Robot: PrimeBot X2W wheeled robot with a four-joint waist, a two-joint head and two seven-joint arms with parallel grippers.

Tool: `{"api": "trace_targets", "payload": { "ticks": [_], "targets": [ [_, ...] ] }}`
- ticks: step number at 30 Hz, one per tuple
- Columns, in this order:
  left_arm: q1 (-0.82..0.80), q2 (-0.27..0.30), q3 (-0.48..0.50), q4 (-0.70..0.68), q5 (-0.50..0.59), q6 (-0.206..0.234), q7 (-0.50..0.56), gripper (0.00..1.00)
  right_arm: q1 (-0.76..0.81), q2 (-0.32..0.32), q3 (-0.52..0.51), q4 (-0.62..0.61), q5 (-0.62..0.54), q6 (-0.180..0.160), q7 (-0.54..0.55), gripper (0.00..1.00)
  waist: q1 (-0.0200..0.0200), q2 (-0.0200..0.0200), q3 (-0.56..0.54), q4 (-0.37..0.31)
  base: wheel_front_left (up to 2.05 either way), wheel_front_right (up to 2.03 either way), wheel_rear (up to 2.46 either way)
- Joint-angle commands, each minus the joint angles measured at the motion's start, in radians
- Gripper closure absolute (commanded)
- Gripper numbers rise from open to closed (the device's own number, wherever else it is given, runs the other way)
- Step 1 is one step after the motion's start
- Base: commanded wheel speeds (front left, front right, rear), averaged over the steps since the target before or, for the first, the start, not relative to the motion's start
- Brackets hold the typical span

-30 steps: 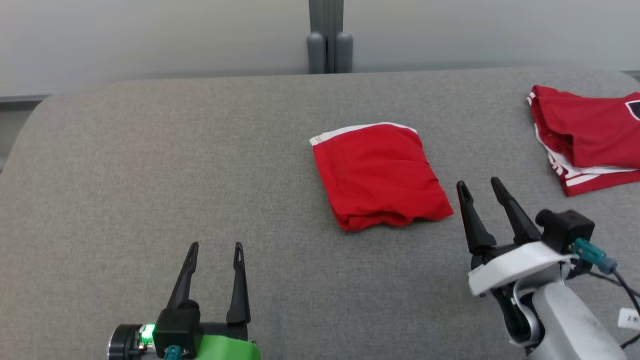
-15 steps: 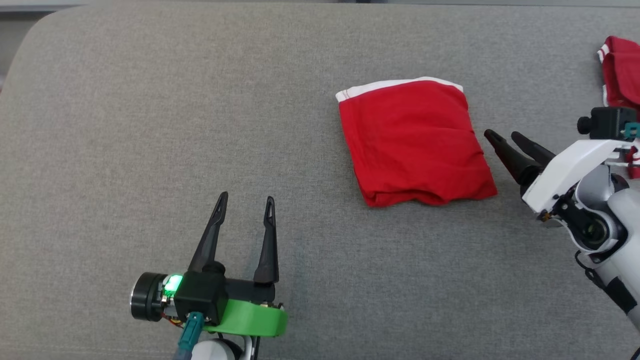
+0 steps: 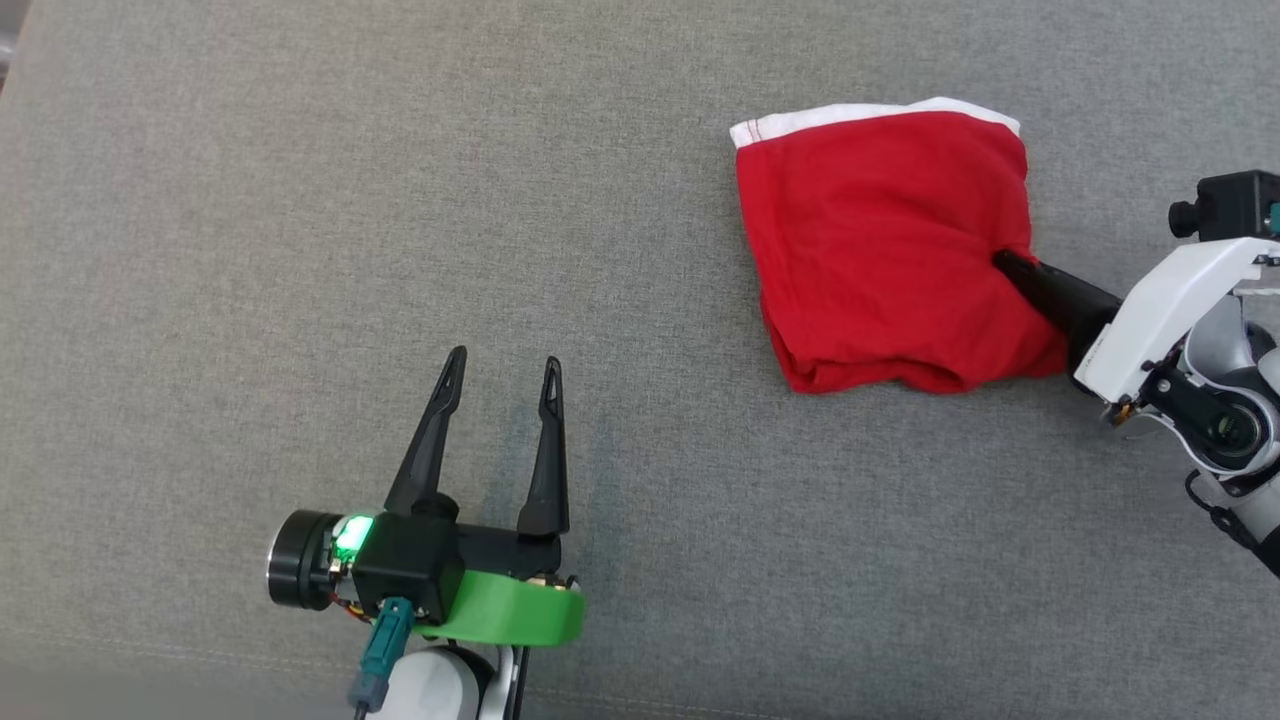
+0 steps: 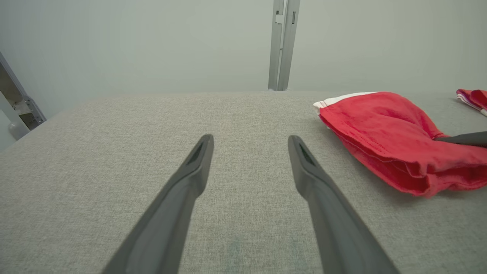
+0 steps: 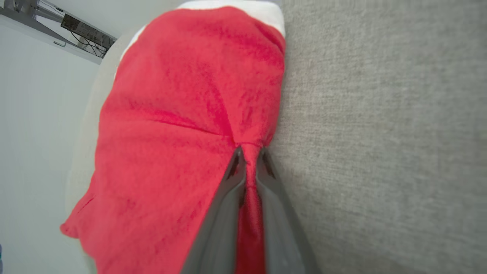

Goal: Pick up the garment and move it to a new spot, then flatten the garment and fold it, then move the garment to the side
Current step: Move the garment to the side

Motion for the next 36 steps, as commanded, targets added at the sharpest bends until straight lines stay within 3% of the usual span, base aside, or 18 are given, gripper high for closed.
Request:
{"api": "trace_targets", "payload": {
  "ticks": [1,13,21,31,36],
  "targets": [
    [-0.017,0.003,0.007,-0.003,0.006,0.005,-0.003,0.0,-0.016,-0.023,0.01,-0.009,-0.015,-0.001,-0.023,1.0,0.0,0.0,0.006,-0.008,0.0,0.0,0.0],
    [-0.054,0.003,0.032,-0.044,0.063,-0.03,-0.003,0.0,-0.162,-0.248,0.077,-0.072,-0.154,-0.001,-0.124,1.0,0.0,0.0,0.072,-0.147,0.0,0.0,0.0],
    [-0.099,0.004,0.037,-0.064,0.109,-0.067,-0.003,0.0,-0.258,-0.35,0.053,-0.052,-0.209,-0.001,-0.165,1.0,0.0,0.0,0.147,-0.228,0.0,0.0,0.0],
    [-0.135,0.009,0.044,-0.076,0.138,-0.092,-0.003,0.0,-0.299,-0.476,0.01,0.013,-0.248,-0.001,-0.177,1.0,0.0,0.0,0.21,-0.24,0.0,0.0,0.0],
    [-0.142,0.009,0.045,-0.077,0.142,-0.1,-0.003,0.0,-0.291,-0.502,-0.014,0.055,-0.262,-0.001,-0.197,1.0,0.0,0.0,0.226,-0.232,0.0,0.0,0.0]
  ]
}}
